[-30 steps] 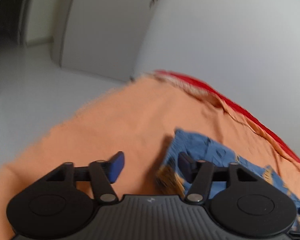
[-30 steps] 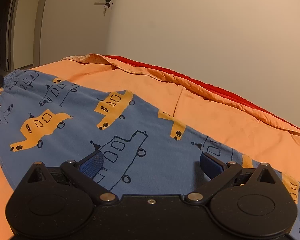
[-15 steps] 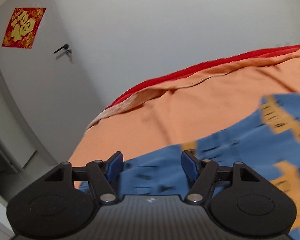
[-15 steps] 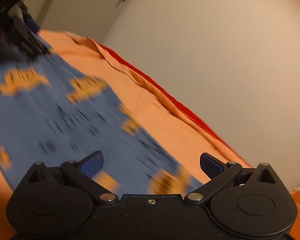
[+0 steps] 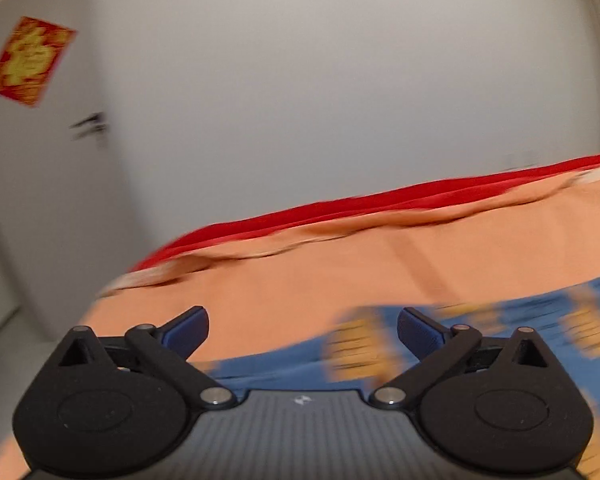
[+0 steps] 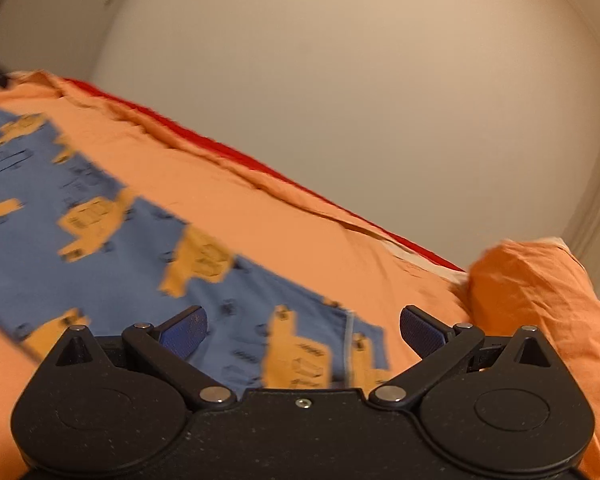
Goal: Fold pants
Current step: 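Fold the held waistband over the pants with the left gripper and release, then grasp the pants waistband with the left gripper while the right gripper grasps beside it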
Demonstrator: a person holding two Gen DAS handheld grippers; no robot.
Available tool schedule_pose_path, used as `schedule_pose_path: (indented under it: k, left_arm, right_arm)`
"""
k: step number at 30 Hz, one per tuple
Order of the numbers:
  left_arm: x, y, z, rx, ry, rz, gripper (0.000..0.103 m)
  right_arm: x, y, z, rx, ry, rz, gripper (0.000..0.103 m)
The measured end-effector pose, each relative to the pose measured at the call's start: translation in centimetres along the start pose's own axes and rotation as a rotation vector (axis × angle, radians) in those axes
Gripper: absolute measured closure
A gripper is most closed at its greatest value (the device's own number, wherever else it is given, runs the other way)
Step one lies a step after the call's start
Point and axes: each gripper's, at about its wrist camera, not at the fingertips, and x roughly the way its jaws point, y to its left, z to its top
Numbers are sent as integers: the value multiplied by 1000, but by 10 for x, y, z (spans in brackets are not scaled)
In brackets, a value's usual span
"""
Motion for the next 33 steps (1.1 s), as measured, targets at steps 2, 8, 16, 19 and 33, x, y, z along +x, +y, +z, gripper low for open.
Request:
schedule_pose_path:
  k: [2, 8, 16, 19, 33]
  left_arm:
    - [4, -47, 2, 35, 8, -107, 0]
    - [41, -111, -20, 91, 167, -156, 0]
    - [35, -91, 12, 96, 155, -144, 0]
    - [36, -110, 32, 64, 147, -302, 0]
    - [44, -289, 53, 451, 107, -565, 0]
  right_arm:
    - [-4, 9, -9, -61, 7, 31, 1]
    - [-7, -27, -33, -48, 42, -31, 1]
    - [-43, -106, -56, 378, 83, 13, 1]
    - [-48, -100, -51, 530, 73, 219, 1]
    - [-17, -127, -90, 1275, 220, 353, 1]
